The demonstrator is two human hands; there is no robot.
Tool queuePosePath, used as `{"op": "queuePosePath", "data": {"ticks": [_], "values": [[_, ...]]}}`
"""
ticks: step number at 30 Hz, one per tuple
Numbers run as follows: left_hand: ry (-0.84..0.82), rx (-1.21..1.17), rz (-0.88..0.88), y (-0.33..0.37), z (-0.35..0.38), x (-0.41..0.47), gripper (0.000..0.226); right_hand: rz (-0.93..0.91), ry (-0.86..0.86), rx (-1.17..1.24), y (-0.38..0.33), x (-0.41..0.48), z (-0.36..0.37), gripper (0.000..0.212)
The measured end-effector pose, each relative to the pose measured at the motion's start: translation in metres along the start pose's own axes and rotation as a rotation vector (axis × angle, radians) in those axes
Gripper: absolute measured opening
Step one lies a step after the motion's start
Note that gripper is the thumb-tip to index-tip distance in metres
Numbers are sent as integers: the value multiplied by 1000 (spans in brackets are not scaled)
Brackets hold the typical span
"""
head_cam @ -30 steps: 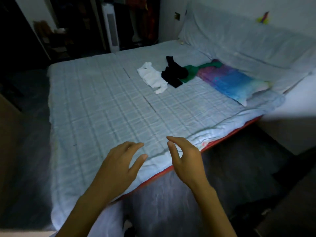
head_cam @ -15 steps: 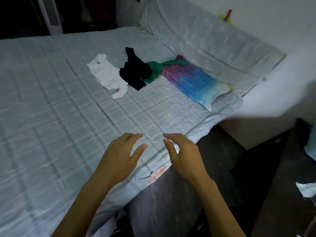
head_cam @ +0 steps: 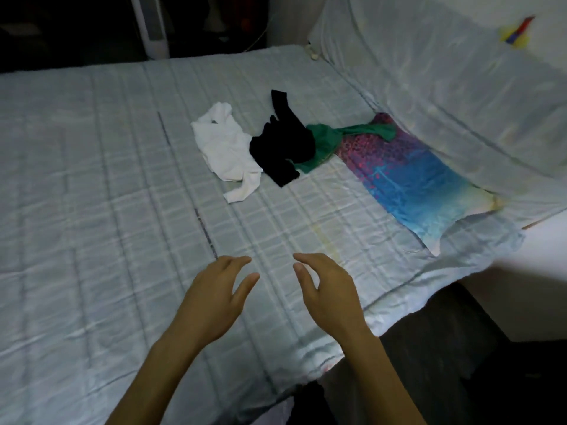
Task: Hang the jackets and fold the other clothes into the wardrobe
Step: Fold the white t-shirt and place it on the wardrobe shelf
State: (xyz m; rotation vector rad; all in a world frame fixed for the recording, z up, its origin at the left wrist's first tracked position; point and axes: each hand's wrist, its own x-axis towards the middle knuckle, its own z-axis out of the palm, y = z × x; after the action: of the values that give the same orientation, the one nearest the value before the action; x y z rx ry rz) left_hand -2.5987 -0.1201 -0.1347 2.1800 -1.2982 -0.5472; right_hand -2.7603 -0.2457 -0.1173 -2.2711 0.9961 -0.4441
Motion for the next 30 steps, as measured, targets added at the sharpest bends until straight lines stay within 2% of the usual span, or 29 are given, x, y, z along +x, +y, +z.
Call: {"op": "queuePosePath", "data": {"ticks": [6,11,14,19,27,30], "values": [[86,30,-212,6,35,87,69,-92,-189,82,71,118,-1,29],[85,-2,-299,38,63,155,66,-120,-317,105,125,196,-8,28],[95,25,-324,33,74,199,66,-136,-406,96,145,242,7,29],[67,78,-389,0,92,246,71,-132,-537,78,160,291,53,29],[-24,54,-467,-97,123,331,81,-61,-592,-35,189,366,137,30],[-13,51,-472,-138,132,377,66,-53,-575,-82,196,410,178,36]]}}
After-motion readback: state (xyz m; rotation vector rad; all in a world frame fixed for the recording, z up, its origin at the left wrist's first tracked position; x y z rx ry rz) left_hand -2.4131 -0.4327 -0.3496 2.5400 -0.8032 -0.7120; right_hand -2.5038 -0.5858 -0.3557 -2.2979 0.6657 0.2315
